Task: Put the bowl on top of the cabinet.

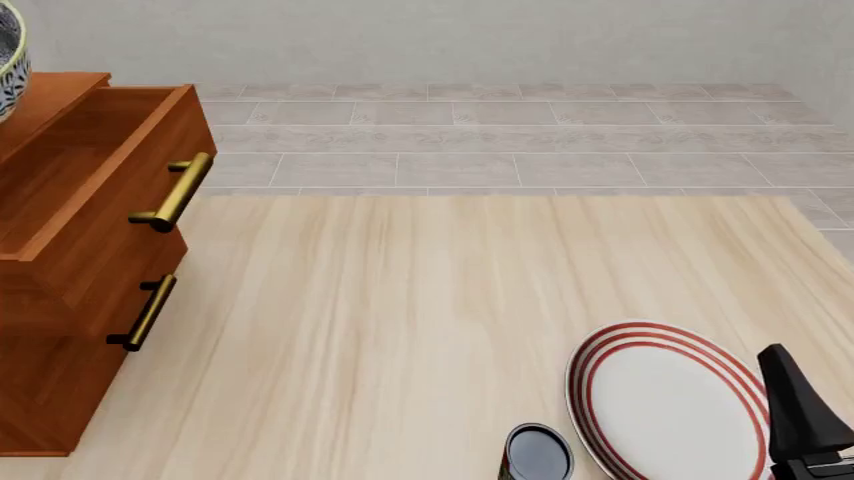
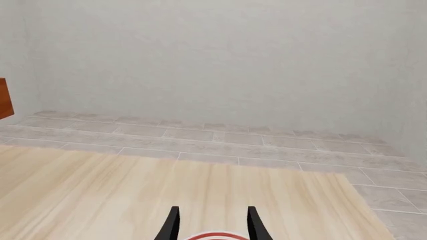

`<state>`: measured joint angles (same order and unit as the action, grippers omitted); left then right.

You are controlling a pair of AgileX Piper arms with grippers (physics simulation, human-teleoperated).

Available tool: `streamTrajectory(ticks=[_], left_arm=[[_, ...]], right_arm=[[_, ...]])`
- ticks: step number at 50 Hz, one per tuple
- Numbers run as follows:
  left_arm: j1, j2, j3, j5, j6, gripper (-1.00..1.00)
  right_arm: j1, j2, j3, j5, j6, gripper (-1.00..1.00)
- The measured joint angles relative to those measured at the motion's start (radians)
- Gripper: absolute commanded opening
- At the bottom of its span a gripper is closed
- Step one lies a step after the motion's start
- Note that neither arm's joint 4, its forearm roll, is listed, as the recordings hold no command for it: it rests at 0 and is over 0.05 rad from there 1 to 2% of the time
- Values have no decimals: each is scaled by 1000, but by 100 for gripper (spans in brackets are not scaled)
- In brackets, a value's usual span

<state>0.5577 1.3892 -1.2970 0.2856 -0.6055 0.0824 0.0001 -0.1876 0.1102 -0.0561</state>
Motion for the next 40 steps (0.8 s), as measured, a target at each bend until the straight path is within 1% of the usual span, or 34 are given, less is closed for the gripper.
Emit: streamTrajectory(ticks=[26, 40], left_arm=[[-26, -11, 20, 2, 7, 100], [-30, -53, 21, 16, 30, 100]], right_arm=[[3, 0, -5, 3, -2, 100], [8, 0, -1, 2, -5, 100]])
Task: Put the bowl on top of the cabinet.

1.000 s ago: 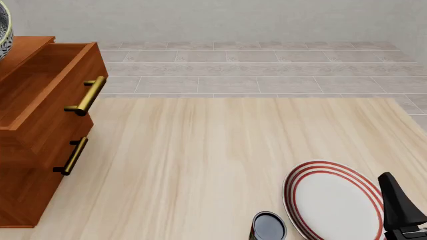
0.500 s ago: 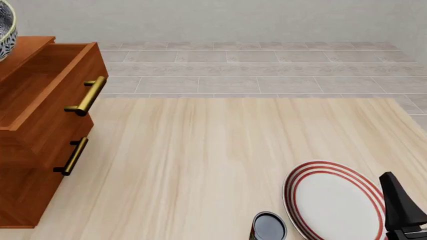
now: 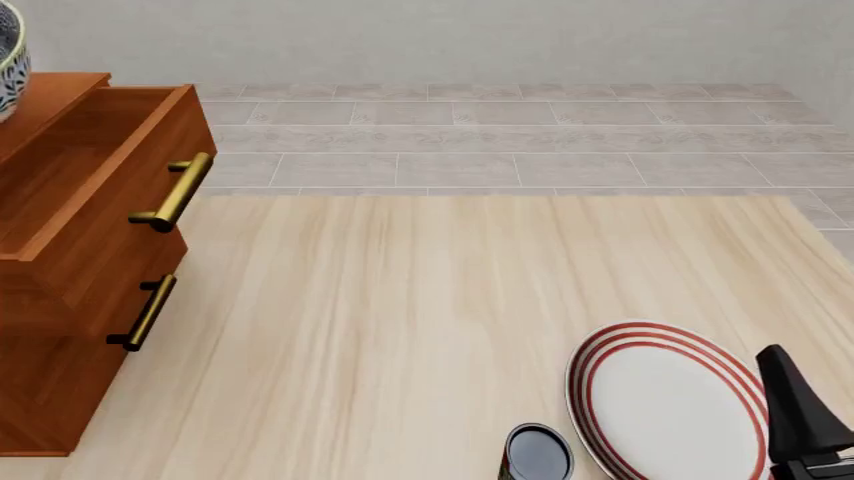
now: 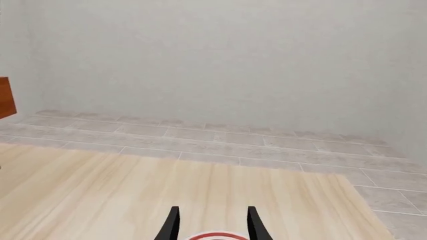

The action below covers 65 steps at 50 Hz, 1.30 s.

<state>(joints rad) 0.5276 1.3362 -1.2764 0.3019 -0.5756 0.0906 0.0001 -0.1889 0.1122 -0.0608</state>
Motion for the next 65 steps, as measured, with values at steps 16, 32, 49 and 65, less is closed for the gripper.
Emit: streamTrajectory(ticks=[16, 32, 49, 65], left_arm=[[7, -51, -8, 11, 30, 100], [7, -97, -2, 16, 48, 100], [-1, -144, 11, 22, 60, 100], [-28, -196, 29, 34, 62, 100]], right_arm=[[5, 0, 4, -2, -1, 100], [6, 0, 7, -5, -1, 100], [8, 0, 4, -4, 0, 100], [16, 0, -16, 6, -1, 100]])
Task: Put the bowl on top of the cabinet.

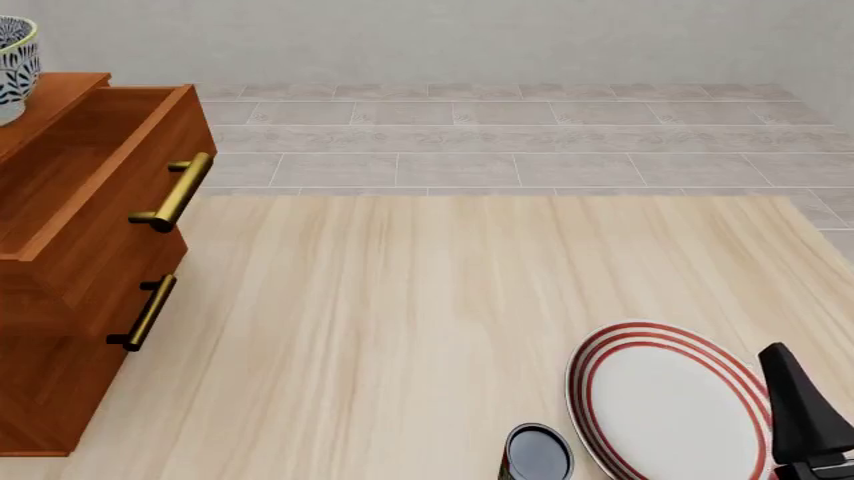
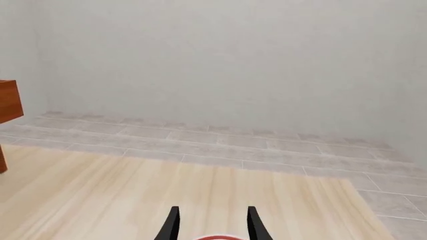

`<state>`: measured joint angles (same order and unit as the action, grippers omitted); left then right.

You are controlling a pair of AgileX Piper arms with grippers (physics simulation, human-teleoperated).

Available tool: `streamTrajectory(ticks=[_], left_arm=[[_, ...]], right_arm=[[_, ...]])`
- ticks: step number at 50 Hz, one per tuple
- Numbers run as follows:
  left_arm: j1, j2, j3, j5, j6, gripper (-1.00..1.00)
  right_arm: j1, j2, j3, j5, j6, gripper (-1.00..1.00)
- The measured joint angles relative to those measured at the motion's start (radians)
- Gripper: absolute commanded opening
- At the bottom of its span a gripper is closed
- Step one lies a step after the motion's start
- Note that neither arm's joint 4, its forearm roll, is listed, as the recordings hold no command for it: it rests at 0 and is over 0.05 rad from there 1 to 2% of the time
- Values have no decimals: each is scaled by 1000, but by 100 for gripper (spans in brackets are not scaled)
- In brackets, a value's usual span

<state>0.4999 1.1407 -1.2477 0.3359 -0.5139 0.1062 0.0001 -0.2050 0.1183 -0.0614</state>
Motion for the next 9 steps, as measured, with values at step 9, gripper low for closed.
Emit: streamTrajectory(ticks=[9], left_arm=[[-25, -38, 8, 13, 0, 100]], right_arm=[[1, 0, -11, 6, -2, 100]])
